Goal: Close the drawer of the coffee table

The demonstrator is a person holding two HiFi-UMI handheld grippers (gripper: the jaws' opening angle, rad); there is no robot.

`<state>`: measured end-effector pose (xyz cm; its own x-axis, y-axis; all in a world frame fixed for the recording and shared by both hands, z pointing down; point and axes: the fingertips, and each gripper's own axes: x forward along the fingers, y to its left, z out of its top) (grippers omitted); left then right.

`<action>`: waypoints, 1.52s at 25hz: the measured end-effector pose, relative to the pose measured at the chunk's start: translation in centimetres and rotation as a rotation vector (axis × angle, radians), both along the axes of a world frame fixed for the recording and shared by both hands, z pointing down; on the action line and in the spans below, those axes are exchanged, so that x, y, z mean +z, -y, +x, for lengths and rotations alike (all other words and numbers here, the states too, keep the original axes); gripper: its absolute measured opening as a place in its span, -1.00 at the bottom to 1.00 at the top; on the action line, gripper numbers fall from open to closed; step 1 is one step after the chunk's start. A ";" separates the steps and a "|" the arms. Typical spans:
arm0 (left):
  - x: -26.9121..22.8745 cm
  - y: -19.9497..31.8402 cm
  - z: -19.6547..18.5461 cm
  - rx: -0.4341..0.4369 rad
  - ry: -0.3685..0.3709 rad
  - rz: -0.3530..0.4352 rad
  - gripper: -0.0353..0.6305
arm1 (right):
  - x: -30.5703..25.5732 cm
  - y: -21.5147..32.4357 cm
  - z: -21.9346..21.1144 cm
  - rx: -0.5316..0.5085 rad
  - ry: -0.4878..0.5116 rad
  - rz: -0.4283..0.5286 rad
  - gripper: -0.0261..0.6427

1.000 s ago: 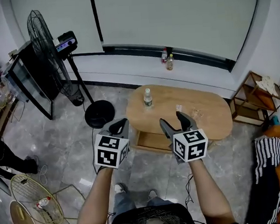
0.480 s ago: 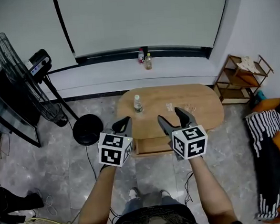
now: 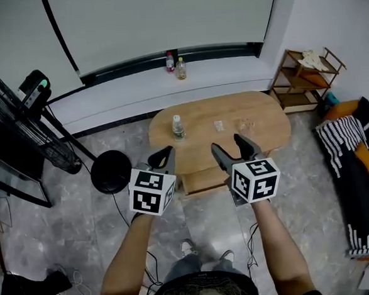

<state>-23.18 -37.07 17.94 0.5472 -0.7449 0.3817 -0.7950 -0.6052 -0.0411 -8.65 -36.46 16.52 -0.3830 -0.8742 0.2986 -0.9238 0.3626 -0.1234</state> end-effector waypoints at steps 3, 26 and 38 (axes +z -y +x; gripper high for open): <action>0.5 -0.1 0.5 0.024 0.007 -0.003 -0.88 | 0.9 -0.7 0.6 0.015 0.002 -0.016 -0.03; 6.0 -11.7 5.5 -0.011 0.062 -0.037 -0.88 | 8.6 -10.6 5.7 -0.037 0.013 -0.078 0.00; 11.3 -9.5 8.1 -0.003 0.055 0.014 -0.88 | 15.0 -8.9 5.7 -0.054 0.048 -0.046 0.00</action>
